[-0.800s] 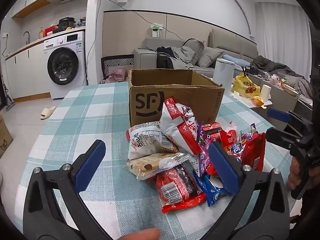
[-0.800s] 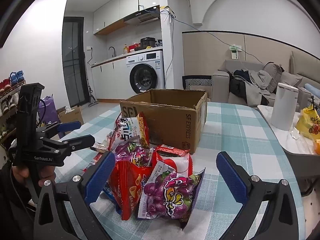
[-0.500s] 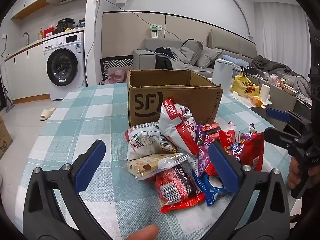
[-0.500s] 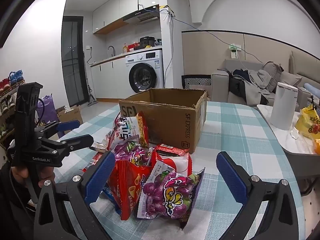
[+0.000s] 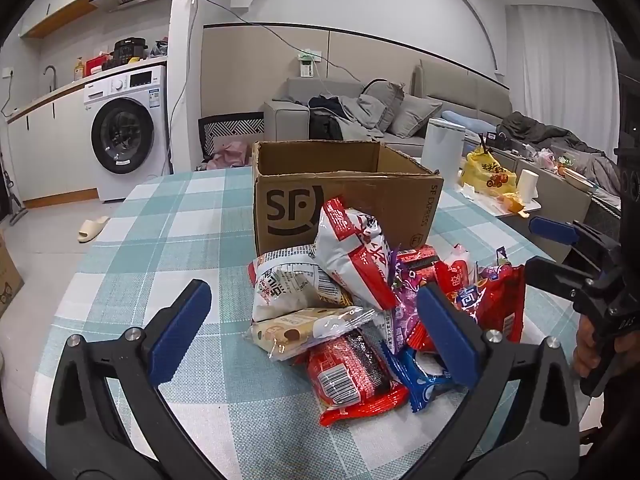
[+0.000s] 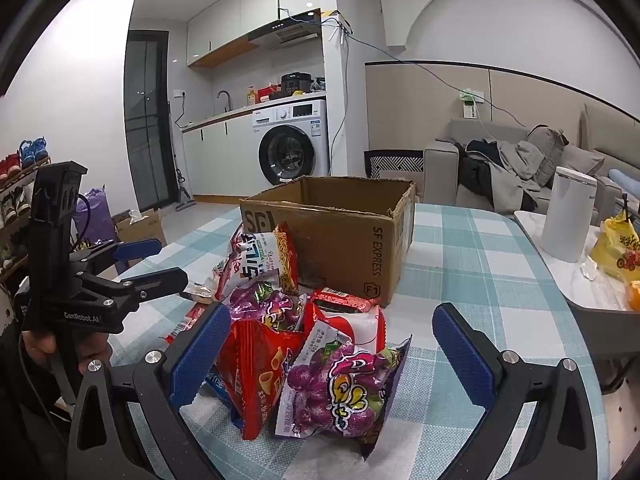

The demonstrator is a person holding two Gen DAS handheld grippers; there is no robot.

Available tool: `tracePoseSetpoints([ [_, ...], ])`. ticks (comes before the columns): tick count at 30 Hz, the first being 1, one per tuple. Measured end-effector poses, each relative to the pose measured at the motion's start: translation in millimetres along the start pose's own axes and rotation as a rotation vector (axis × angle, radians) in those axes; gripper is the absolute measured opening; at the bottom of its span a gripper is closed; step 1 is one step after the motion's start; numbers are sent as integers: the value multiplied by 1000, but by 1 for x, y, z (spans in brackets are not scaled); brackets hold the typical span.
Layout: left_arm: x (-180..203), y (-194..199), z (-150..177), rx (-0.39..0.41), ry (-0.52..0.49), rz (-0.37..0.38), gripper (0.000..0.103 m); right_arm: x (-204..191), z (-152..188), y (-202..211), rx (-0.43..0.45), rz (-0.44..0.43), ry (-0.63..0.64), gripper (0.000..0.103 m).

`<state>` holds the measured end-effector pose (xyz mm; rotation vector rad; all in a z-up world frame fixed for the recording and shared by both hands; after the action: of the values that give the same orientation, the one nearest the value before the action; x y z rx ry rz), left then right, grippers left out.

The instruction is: Organize snacks

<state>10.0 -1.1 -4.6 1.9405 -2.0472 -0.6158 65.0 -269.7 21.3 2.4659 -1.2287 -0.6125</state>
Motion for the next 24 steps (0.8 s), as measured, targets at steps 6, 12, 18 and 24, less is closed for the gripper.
tracePoseSetpoints([
  [6, -1, 1, -1, 3, 2, -5, 102, 4, 0, -4, -4, -6, -4, 103],
  [12, -2, 4, 0, 4, 3, -9, 102, 0, -1, -6, -11, -16, 7, 103],
  [18, -3, 4, 0, 3, 3, -10, 102, -2, 0, -6, -8, -7, 8, 103],
  [24, -5, 3, 0, -2, 3, -14, 102, -5, 0, -6, -11, -1, 23, 103],
])
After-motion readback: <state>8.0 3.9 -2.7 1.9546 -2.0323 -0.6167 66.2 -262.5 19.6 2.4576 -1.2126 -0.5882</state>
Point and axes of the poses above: each gripper's, at about its wrist camera, not at the fingertips, and y roughly against the way its jaws point, x to its right, z to its underside, the point moved 1 cm from there along -y, roughly the way its jaws point, and after that the axes turned 11 degrees about -y, right-handed, at the moved point
